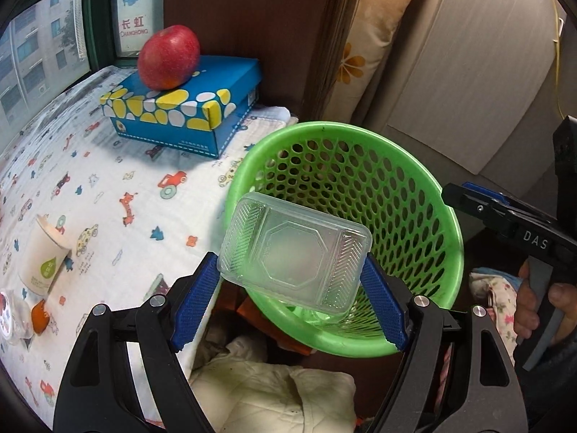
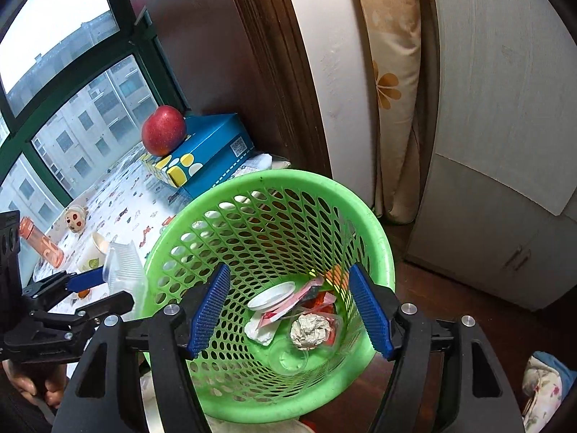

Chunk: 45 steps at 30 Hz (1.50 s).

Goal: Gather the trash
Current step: 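Lower the clear tray into the green basket and open the left tool, then move both tools back over the bed toward the round yogurt cups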

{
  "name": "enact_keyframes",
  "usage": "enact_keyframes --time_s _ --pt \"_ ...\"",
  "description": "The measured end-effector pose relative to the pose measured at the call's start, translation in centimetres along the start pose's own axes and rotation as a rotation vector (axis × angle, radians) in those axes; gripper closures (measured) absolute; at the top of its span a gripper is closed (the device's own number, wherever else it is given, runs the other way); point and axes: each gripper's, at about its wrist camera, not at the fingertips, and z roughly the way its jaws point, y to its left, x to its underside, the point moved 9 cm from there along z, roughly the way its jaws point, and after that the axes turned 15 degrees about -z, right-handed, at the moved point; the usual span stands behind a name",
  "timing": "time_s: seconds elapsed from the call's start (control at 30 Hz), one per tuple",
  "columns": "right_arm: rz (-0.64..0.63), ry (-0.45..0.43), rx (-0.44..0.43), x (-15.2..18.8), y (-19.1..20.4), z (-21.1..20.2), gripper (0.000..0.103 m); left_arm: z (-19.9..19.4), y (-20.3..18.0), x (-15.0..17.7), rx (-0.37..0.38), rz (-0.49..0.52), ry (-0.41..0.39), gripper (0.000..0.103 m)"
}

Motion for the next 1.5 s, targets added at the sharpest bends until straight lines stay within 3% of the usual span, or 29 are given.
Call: enact_keyframes --time_s 0.33,0.4,0.73,1.03,1.5 --pt "0.029 -0.004 -0.002 0.7 -1.0 -0.3 0.035 2.5 -2.2 0.8 0.047 0.002 0.061 0.024" --pt "0.035 -0.004 -0.004 0.8 -1.1 -0.4 0.035 2.7 -2.4 1.0 0.060 -0.003 0.072 0.018" --pt "0.031 -0.012 -0.022 0.7 -0.1 -0.6 0.035 1.6 -0.9 1.0 0.061 -0.046 0.055 0.015" --pt "-0.021 -0.009 -0.085 -0.2 4.2 0.3 0.034 -1.6 5.6 0.6 -0.058 -0.113 -0.018 0.015" --pt "-0.136 0.002 -0.198 -2.3 13.1 2.4 0.034 -7.5 22.1 0.6 -0.286 -0.386 -0.139 0.015"
